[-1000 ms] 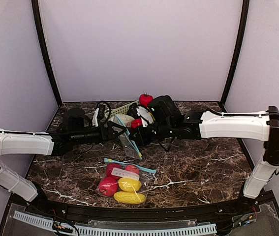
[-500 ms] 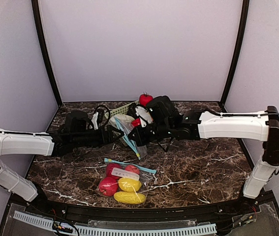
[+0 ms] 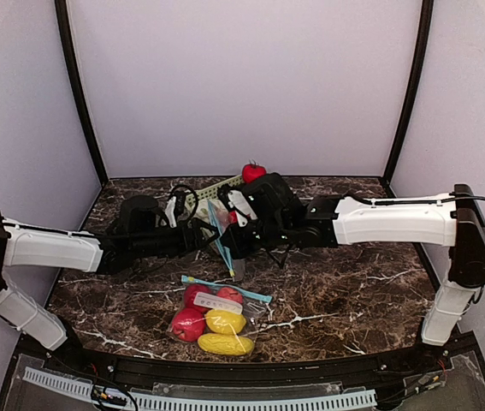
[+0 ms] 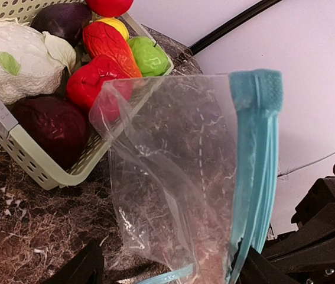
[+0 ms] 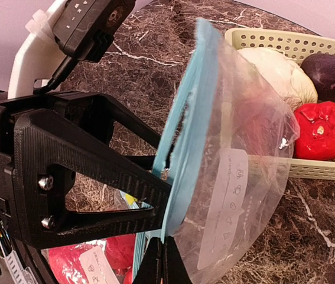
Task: Place the food in the zip-top bag and seal the zipper
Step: Open the zipper food storage bag.
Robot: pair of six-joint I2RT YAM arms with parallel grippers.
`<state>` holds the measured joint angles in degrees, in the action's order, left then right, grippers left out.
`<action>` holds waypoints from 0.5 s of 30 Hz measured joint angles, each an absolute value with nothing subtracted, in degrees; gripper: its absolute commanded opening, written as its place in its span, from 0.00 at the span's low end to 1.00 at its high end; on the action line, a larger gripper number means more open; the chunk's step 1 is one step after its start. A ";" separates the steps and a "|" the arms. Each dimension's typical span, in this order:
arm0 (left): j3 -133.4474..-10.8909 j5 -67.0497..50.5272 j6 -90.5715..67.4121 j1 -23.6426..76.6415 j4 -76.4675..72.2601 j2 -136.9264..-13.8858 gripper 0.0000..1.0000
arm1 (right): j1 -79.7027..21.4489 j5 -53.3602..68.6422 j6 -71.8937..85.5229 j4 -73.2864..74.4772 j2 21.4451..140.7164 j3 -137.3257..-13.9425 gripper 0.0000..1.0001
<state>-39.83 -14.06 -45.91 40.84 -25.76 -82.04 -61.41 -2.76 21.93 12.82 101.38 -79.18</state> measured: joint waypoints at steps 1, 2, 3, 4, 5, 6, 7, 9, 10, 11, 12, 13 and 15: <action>-39.83 -13.80 -45.89 40.84 -25.56 -82.08 0.72 | -61.45 -2.94 21.93 12.88 101.38 -79.18 0.00; -39.86 -13.37 -45.84 40.91 -25.08 -82.17 0.71 | -61.47 -3.18 21.91 12.91 101.38 -79.18 0.00; -39.92 -12.53 -45.65 41.01 -24.21 -82.35 0.71 | -61.52 -3.44 21.85 12.91 101.38 -79.18 0.00; -39.94 -12.19 -45.54 41.06 -23.64 -82.52 0.70 | -61.58 -3.79 21.74 12.91 101.38 -79.18 0.00; -40.03 -11.64 -45.34 41.08 -22.90 -82.76 0.70 | -61.69 -4.10 21.69 12.88 101.38 -79.18 0.00; -40.18 -11.16 -45.10 41.12 -21.96 -83.11 0.70 | -61.80 -4.38 21.63 12.88 101.38 -79.18 0.00; -40.47 -10.57 -44.71 41.15 -20.84 -83.61 0.70 | -62.00 -4.75 21.52 12.88 101.38 -79.18 0.00; -41.12 -9.52 -44.03 41.28 -19.05 -84.66 0.69 | -62.41 -5.48 21.43 12.88 101.38 -79.18 0.00; -41.41 -9.10 -43.81 41.41 -18.37 -85.14 0.67 | -62.63 -5.89 21.39 12.91 101.38 -79.20 0.00; -41.65 -8.86 -43.66 41.50 -17.89 -85.49 0.66 | -62.85 -6.31 21.32 12.97 101.38 -79.29 0.00; -41.89 -8.58 -43.51 41.67 -17.43 -85.86 0.63 | -63.09 -6.87 21.30 13.10 101.43 -79.46 0.00; -42.00 -8.36 -43.44 41.80 -17.30 -86.06 0.61 | -63.26 -7.53 21.32 13.41 101.49 -79.77 0.00; -42.06 -7.84 -43.18 41.91 -16.69 -86.19 0.52 | -63.51 -10.00 21.71 14.22 101.71 -80.62 0.00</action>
<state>-42.06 -7.84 -43.18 41.91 -16.69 -86.19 -63.51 -10.00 21.71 14.22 101.71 -80.62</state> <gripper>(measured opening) 0.621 0.005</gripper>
